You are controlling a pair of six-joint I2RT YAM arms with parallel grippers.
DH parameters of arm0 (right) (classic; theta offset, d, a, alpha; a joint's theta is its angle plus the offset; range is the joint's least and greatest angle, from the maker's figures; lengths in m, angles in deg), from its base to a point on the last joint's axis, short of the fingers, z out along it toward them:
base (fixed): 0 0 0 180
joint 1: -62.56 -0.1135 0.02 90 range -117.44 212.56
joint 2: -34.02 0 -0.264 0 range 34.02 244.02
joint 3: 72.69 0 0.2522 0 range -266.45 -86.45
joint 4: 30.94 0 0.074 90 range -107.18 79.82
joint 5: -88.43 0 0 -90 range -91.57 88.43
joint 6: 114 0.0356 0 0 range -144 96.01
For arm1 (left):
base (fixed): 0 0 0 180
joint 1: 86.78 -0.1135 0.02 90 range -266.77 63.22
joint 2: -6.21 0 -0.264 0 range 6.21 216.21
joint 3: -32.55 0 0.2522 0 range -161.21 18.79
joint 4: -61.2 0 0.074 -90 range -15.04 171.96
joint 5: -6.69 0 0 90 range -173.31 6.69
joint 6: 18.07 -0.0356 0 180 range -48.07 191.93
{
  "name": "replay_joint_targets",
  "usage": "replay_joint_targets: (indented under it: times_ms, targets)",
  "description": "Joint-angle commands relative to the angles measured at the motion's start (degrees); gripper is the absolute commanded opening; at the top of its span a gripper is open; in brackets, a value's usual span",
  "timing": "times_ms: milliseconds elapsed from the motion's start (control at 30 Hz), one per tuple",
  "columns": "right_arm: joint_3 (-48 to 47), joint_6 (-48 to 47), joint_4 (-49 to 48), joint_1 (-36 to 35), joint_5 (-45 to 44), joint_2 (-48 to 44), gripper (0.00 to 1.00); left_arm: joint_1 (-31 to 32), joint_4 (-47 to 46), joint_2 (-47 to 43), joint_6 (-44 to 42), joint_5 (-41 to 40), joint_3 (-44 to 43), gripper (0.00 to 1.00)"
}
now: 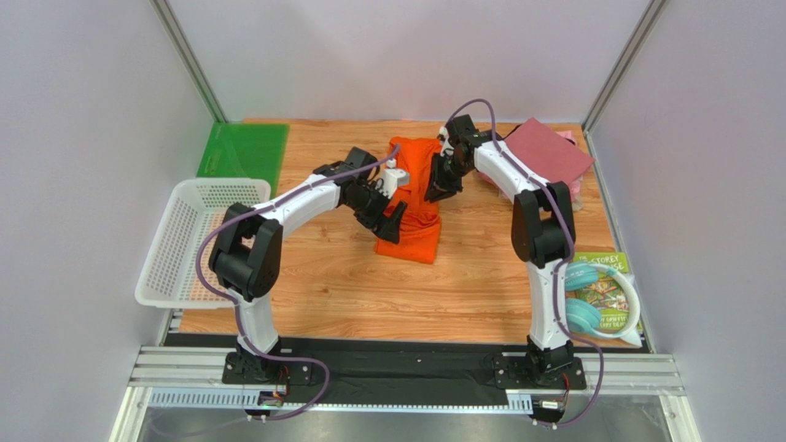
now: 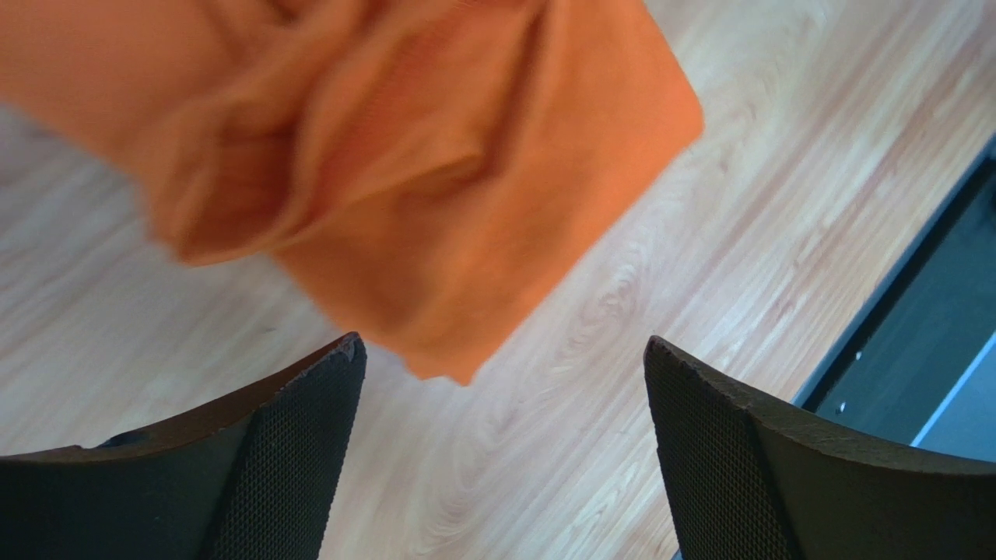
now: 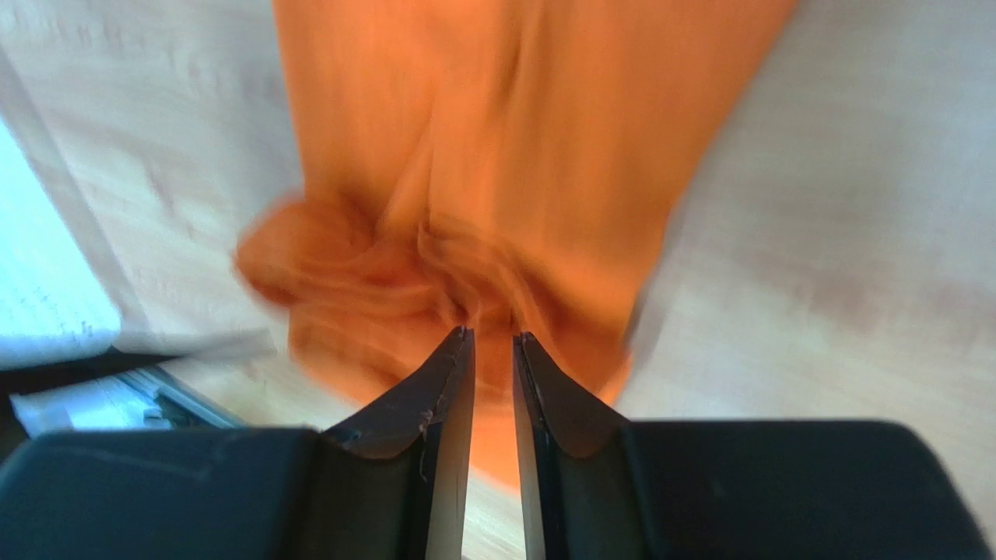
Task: Fold and stack the t-shirts
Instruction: Fold the tshirt
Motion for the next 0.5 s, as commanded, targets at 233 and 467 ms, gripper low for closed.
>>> replay_joint_targets:
  times_ms: [233, 467]
  targets:
    - [17.92, 1.31, -6.94, -7.53, -1.30, -19.13, 0.29, -3.78, -3.97, 1.34, 5.76, -9.51, -1.01, 0.81]
    - [18.63, 1.49, -7.03, -9.29, -1.91, -15.53, 0.27, -3.78, -2.65, 3.10, 4.61, -11.54, -2.58, 0.77]
